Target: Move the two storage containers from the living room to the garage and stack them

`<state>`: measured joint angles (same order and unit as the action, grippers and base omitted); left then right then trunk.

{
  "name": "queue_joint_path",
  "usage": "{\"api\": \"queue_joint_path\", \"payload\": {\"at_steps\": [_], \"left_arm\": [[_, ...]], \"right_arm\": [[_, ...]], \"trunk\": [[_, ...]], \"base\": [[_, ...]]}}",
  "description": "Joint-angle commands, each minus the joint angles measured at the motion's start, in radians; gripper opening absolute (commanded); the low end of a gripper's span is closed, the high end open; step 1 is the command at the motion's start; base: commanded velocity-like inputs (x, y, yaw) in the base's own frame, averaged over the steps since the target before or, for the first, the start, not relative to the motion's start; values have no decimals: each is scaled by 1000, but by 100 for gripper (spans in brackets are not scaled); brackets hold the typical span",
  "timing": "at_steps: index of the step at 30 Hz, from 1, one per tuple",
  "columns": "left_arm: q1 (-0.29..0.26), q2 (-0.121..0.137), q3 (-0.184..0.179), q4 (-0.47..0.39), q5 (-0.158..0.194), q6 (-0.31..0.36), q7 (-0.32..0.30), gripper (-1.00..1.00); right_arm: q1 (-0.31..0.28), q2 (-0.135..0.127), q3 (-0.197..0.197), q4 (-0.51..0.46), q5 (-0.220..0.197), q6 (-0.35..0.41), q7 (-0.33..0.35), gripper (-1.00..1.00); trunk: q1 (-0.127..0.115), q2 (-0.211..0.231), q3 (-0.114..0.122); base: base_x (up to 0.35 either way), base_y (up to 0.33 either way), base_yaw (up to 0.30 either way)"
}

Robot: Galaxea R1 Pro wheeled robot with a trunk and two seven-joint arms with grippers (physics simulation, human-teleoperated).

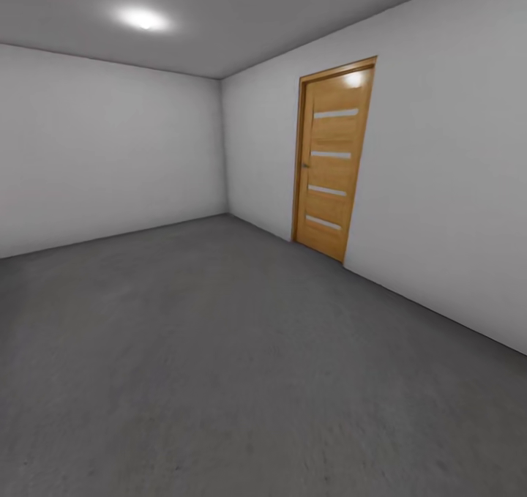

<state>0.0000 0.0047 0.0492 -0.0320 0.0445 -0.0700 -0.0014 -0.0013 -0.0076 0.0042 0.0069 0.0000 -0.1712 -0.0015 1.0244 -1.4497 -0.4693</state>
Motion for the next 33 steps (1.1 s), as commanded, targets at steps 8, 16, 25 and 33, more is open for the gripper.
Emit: {"api": "queue_joint_path", "payload": {"at_steps": [8,16,25,33], "left_arm": [[0,0,4,0,5,-2,0,100],[0,0,4,0,5,-2,0,100],[0,0,3,0,5,-2,0,100],[0,0,3,0,5,-2,0,100]], "right_arm": [[0,0,0,1,0,-4,-1,100],[0,0,0,1,0,-4,-1,100],[0,0,0,1,0,-4,-1,100],[0,0,0,1,0,-4,-1,100]], "trunk": [[1,0,-1],[1,0,-1],[1,0,-1],[1,0,-1]], "base": [[323,0,0],[323,0,0],[323,0,0],[323,0,0]]}}
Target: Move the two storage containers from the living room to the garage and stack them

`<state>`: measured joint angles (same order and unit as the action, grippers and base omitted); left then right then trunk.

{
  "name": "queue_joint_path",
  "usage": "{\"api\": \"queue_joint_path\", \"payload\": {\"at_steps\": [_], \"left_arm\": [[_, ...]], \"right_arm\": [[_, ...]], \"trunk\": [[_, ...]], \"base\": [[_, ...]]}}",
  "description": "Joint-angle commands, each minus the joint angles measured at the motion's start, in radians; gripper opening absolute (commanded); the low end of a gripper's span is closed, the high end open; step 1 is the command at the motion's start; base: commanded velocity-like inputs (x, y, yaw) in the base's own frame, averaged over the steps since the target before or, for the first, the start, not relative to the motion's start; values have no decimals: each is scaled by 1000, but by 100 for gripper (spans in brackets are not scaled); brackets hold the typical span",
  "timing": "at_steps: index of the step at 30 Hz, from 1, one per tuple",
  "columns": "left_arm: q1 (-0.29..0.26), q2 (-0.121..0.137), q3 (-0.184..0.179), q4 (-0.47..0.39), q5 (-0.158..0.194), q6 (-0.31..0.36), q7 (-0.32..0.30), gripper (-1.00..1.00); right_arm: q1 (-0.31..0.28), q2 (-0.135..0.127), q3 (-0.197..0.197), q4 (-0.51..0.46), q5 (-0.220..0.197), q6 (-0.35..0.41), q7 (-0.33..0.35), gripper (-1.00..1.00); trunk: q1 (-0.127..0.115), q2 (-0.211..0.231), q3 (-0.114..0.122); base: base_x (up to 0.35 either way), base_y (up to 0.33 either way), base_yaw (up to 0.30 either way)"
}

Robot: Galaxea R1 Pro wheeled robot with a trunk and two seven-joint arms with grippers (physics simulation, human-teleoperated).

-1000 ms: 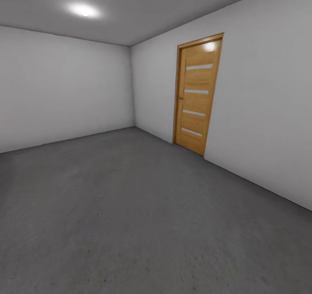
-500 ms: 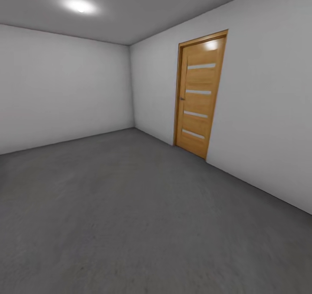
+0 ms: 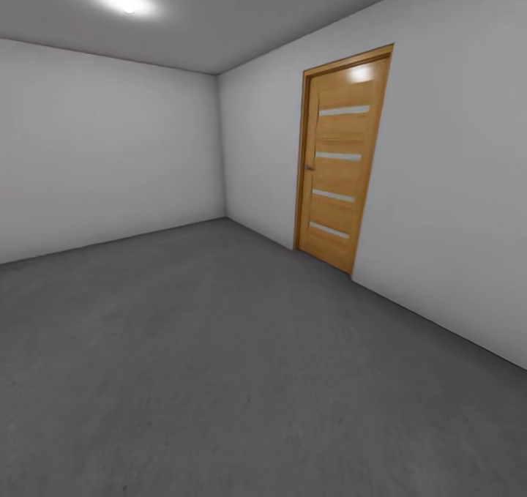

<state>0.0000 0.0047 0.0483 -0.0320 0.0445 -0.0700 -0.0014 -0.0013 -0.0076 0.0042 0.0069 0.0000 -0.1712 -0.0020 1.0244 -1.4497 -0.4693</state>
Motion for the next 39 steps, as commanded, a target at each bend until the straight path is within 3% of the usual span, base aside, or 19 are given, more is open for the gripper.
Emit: {"api": "queue_joint_path", "payload": {"at_steps": [1,39], "left_arm": [[0,0,4,0,5,-2,0,100],[0,0,4,0,5,-2,0,100]], "right_arm": [[0,0,0,1,0,-4,0,100],[0,0,0,1,0,-4,0,100]], "trunk": [[1,0,-1],[1,0,-1]], "base": [[323,0,0],[323,0,0]]}}
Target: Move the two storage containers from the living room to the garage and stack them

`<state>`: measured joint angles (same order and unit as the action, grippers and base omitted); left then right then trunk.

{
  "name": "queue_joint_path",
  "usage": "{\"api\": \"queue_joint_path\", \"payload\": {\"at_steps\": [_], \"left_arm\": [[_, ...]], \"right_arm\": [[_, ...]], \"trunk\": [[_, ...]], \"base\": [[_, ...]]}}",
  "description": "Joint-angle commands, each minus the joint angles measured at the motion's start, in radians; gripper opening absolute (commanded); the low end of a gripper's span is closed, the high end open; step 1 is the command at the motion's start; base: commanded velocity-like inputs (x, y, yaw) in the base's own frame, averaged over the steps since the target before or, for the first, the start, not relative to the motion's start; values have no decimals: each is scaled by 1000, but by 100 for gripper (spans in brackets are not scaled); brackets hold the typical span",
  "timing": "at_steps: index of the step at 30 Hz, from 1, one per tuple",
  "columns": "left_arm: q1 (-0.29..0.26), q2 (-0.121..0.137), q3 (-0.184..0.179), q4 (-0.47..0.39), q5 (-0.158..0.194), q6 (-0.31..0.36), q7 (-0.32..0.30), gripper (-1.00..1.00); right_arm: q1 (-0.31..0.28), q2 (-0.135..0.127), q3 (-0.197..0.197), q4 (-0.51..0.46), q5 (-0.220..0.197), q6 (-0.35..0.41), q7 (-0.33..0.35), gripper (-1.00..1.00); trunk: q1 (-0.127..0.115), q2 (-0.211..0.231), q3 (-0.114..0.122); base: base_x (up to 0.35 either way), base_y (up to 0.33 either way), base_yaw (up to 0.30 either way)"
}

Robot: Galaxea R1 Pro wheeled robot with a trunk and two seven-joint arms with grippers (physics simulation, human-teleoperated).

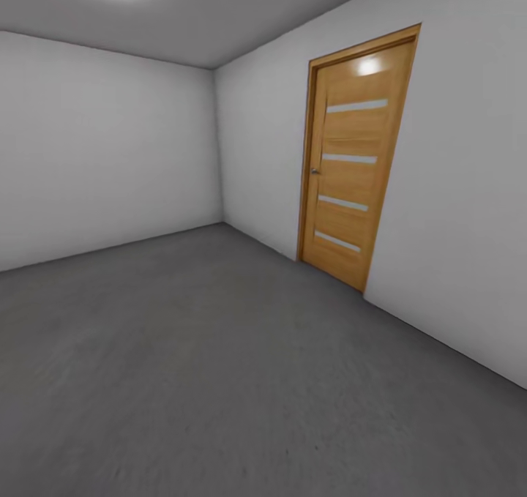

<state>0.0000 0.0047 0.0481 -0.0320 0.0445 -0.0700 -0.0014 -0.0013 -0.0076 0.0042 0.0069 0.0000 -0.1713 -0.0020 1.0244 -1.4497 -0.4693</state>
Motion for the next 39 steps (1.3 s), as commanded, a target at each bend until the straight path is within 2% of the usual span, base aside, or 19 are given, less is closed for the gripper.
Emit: {"api": "queue_joint_path", "payload": {"at_steps": [1,39], "left_arm": [[0,0,4,0,5,-2,0,100],[0,-2,4,0,5,-2,0,100]], "right_arm": [[0,0,0,1,0,-4,0,100],[0,0,0,1,0,-4,0,100]], "trunk": [[1,0,-1],[1,0,-1]], "base": [[323,0,0],[323,0,0]]}}
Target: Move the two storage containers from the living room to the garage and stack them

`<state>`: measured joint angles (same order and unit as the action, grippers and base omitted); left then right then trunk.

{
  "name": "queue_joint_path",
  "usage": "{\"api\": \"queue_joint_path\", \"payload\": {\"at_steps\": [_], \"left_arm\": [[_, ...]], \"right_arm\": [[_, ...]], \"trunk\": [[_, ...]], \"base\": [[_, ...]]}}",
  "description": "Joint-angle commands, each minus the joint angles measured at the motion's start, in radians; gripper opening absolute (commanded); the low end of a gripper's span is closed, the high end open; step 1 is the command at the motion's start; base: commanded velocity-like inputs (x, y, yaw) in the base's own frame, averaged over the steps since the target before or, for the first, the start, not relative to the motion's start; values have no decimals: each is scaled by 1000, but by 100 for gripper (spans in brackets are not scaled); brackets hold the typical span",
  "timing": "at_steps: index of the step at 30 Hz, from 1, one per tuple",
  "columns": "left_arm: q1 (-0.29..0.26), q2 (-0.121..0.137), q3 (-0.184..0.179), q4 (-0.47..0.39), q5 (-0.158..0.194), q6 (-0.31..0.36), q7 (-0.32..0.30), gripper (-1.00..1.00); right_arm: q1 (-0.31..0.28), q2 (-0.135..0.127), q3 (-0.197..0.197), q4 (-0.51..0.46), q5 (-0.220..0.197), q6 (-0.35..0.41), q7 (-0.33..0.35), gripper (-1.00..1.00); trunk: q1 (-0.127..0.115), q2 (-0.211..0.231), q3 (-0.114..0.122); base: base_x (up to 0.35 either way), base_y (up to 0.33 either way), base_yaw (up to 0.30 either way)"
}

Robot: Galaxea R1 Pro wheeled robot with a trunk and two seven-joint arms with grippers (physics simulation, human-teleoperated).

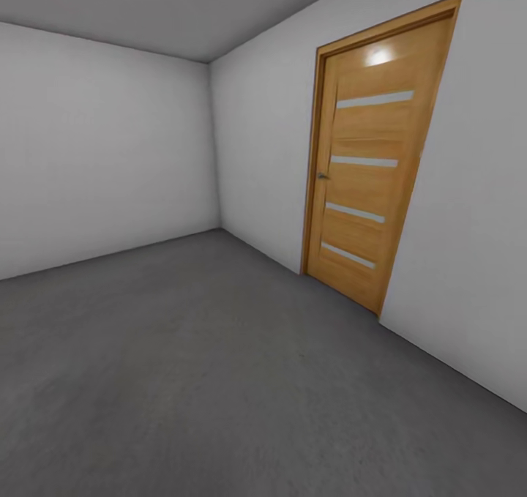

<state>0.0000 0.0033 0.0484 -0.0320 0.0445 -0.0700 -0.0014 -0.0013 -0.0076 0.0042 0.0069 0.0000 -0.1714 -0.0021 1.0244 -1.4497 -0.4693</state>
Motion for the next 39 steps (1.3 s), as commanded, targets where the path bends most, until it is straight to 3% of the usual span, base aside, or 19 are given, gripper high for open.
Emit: {"api": "queue_joint_path", "payload": {"at_steps": [1,39], "left_arm": [[0,0,4,0,5,-2,0,100],[0,0,4,0,5,-2,0,100]], "right_arm": [[0,0,0,1,0,-4,0,100],[0,0,0,1,0,-4,0,100]], "trunk": [[1,0,-1],[1,0,-1]], "base": [[323,0,0],[323,0,0]]}}
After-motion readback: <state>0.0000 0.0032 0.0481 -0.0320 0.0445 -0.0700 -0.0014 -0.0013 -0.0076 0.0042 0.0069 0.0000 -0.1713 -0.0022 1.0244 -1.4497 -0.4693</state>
